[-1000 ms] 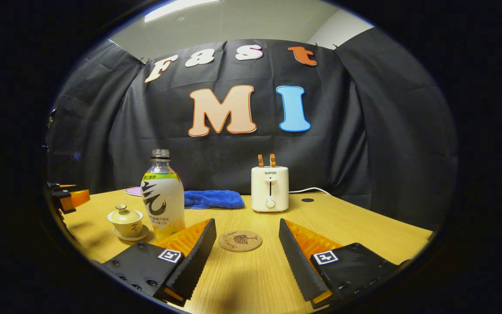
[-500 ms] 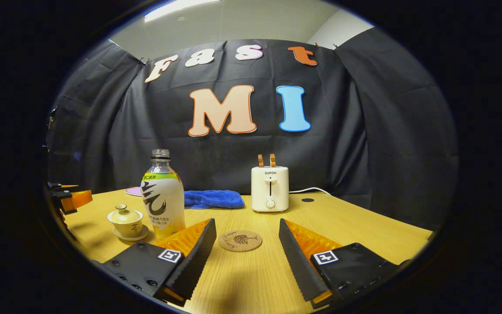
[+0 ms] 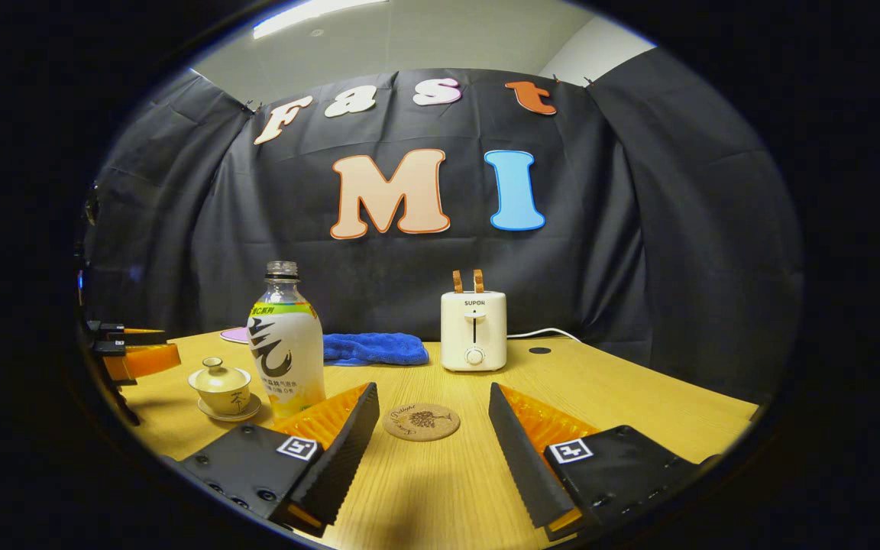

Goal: Open the teacup lid with one hand, grasp the water bottle and pour water into the teacup with the other hand; after pouring, place the water bottle on the coaster and then close the teacup lid.

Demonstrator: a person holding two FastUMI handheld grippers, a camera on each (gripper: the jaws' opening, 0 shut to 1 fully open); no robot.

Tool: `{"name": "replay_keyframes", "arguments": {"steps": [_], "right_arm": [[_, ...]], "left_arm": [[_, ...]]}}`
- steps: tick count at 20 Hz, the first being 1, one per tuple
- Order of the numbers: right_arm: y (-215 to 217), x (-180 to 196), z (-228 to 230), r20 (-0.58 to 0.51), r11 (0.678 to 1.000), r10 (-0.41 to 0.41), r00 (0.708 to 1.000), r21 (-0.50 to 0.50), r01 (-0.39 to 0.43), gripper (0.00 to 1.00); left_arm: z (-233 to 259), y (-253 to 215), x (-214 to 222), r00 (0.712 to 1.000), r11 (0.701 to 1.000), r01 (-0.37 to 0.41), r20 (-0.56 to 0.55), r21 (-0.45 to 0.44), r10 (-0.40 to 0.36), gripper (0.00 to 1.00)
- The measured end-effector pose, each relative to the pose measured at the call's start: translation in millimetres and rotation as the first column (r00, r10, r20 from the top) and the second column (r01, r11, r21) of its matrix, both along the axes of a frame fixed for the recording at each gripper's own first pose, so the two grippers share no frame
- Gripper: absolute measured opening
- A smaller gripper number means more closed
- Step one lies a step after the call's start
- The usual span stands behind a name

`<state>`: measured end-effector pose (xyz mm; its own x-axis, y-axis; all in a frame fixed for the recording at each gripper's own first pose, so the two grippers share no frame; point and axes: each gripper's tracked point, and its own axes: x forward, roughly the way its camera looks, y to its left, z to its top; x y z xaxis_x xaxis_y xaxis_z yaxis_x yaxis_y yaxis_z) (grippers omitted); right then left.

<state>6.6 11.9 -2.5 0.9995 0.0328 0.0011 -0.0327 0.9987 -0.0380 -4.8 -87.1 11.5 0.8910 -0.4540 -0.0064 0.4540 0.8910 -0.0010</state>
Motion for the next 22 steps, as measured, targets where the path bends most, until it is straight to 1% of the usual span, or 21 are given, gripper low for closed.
{"name": "replay_keyframes", "arguments": {"steps": [1, 2, 4, 6, 7, 9, 10, 11, 15, 16, 17, 18, 19, 20, 21, 22], "right_arm": [[0.3, 0.0, 0.2, 0.0, 1.0, 0.002, 1.0, 0.0, -0.002, 0.93], [0.6, 0.9, -0.3, 0.0, 1.0, 0.004, 1.0, 0.0, -0.004, 0.88], [0.8, 0.4, 0.1, 0.0, 1.0, 0.005, 1.0, 0.0, -0.005, 0.88], [0.9, 0.5, -0.3, 0.0, 1.0, 0.005, 1.0, 0.0, -0.005, 0.88], [1.3, 0.5, -0.2, -0.001, 1.0, 0.006, 1.0, 0.0, -0.006, 0.88], [1.4, 0.8, -0.1, -0.001, 1.0, 0.009, 1.0, 0.0, -0.009, 0.88], [2.0, 0.6, -0.7, -0.001, 1.0, 0.01, 1.0, 0.0, -0.01, 0.98], [1.6, 0.6, -0.2, -0.001, 1.0, 0.011, 1.0, 0.0, -0.011, 0.88], [2.0, 0.7, -0.3, -0.001, 1.0, 0.012, 1.0, 0.0, -0.012, 0.88], [1.9, 0.4, -0.3, -0.001, 1.0, 0.012, 1.0, 0.0, -0.012, 0.93], [2.0, 0.5, -0.2, -0.001, 1.0, 0.012, 1.0, 0.0, -0.012, 0.88], [1.8, 0.6, -0.6, -0.001, 1.0, 0.012, 1.0, 0.0, -0.012, 0.88], [1.9, 0.7, -0.1, -0.001, 1.0, 0.012, 1.0, 0.0, -0.012, 0.88], [2.1, 0.8, -0.6, -0.001, 1.0, 0.013, 1.0, 0.0, -0.013, 0.93], [2.2, 1.0, -0.3, -0.001, 1.0, 0.013, 1.0, 0.0, -0.013, 0.88], [1.9, 0.8, -0.5, -0.001, 1.0, 0.013, 1.0, 0.0, -0.013, 0.88]], "left_arm": [[0.4, -4.2, 1.4, 1.0, 1.0, 0.019, -0.001, 0.0, -0.019, 0.92], [0.1, -9.8, 2.4, 0.999, 0.999, 0.039, -0.002, -0.001, -0.039, 0.91], [-0.1, -18.8, 6.8, 0.998, 0.998, 0.07, -0.003, -0.001, -0.07, 0.92], [0.6, -25.9, 12.4, 0.996, 0.996, 0.086, -0.006, -0.001, -0.086, 0.87], [-2.2, -28.5, 14.9, 0.996, 0.996, 0.093, -0.006, -0.001, -0.093, 0.82], [-3.7, -34.6, 20.5, 0.995, 0.995, 0.101, -0.009, -0.002, -0.101, 0.8], [-4.4, -36.4, 23.7, 0.995, 0.995, 0.101, -0.013, -0.001, -0.101, 0.79], [-6.3, -38.5, 25.8, 0.994, 0.994, 0.106, -0.018, 0.001, -0.106, 0.77], [-13.1, -49.1, 34.2, 0.989, 0.99, 0.139, -0.058, 0.018, -0.138, 0.7], [-15.3, -50.7, 34.8, 0.987, 0.989, 0.147, -0.07, 0.024, -0.145, 0.68], [-17.8, -53.4, 36.1, 0.985, 0.987, 0.155, -0.08, 0.031, -0.152, 0.66], [-19.5, -54.8, 37.1, 0.984, 0.986, 0.162, -0.088, 0.037, -0.158, 0.65], [-20.7, -57.3, 38.4, 0.982, 0.985, 0.168, -0.094, 0.044, -0.164, 0.61], [-21.1, -58.7, 39.1, 0.981, 0.984, 0.173, -0.098, 0.05, -0.168, 0.6], [-22.8, -59.9, 40.5, 0.98, 0.983, 0.177, -0.103, 0.055, -0.171, 0.56], [-23.6, -60.2, 41.0, 0.98, 0.982, 0.177, -0.108, 0.06, -0.17, 0.54]]}}
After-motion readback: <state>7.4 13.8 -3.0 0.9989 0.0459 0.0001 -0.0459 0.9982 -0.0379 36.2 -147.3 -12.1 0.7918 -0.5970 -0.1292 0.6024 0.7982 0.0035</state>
